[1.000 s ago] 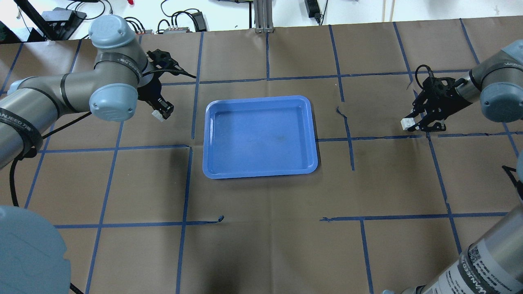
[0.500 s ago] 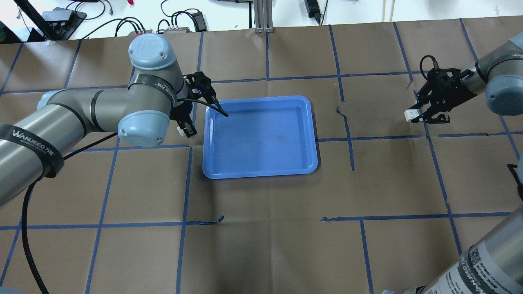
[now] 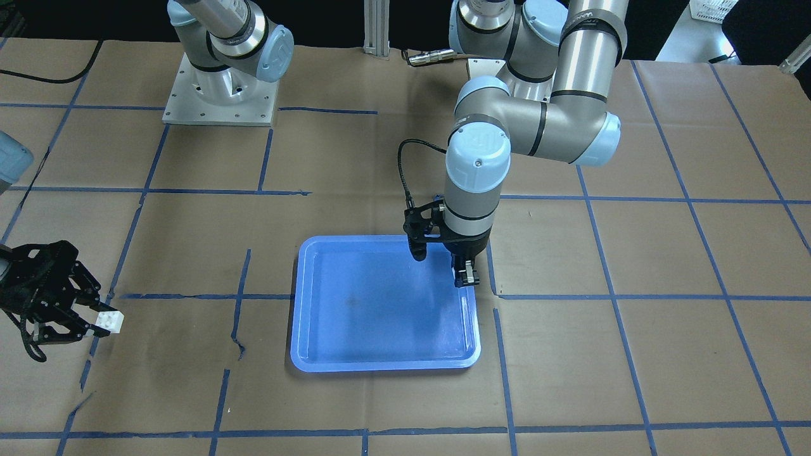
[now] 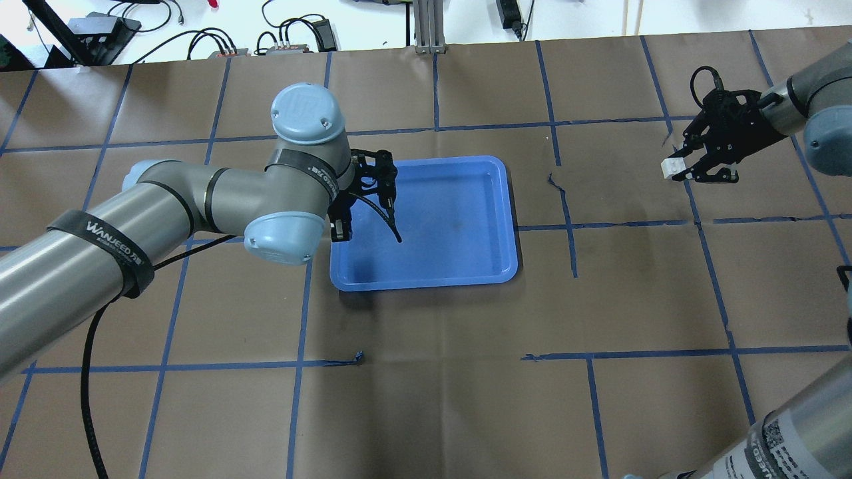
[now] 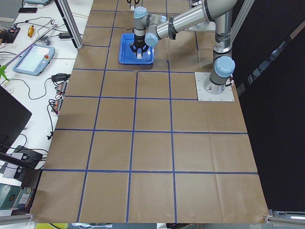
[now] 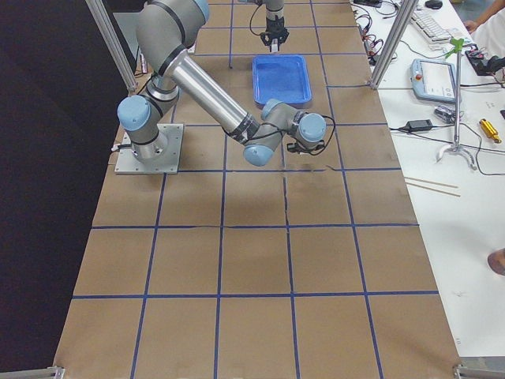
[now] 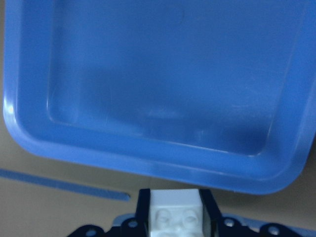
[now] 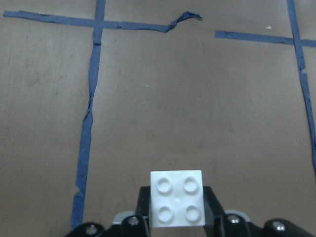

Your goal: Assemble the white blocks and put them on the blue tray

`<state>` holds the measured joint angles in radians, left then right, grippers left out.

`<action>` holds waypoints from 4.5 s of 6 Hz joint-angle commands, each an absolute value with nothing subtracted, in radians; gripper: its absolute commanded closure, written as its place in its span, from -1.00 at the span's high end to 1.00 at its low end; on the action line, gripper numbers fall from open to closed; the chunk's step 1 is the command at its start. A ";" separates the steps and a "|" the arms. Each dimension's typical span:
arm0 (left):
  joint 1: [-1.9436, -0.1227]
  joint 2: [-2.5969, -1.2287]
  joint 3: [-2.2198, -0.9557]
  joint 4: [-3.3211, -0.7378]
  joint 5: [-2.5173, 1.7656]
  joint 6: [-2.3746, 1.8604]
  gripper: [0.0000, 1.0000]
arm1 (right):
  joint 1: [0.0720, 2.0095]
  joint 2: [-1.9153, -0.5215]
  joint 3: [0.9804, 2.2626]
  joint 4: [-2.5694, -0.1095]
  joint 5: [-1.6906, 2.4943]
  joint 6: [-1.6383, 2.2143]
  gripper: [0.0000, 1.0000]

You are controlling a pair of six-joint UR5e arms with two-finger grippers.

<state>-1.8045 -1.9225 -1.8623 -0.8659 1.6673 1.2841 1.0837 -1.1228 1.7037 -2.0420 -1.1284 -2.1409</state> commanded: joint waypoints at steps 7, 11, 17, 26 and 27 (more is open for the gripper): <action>-1.960 -2.120 -1.721 -0.796 1.667 1.283 -1.00 | 1.180 -1.227 1.786 -2.017 -1.074 -2.046 -0.47; -1.974 -2.118 -1.736 -0.796 1.663 1.266 0.69 | 1.180 -1.226 1.787 -2.019 -1.072 -2.046 -0.47; -1.933 -1.947 -1.707 -0.814 1.666 1.255 0.98 | 1.262 -1.261 1.873 -2.034 -1.052 -1.949 -0.47; -1.676 -1.634 -1.588 -1.370 1.619 1.250 0.98 | 1.684 -1.212 1.971 -2.505 -1.074 -1.381 -0.47; -1.555 -1.590 -1.579 -1.428 1.518 1.270 0.98 | 1.696 -1.200 1.988 -2.519 -1.074 -1.379 -0.47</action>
<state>-1.6566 -1.6266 -1.5874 -1.3853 1.5901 1.2545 1.6802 -1.2083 1.9742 -2.5066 -1.0707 -1.3846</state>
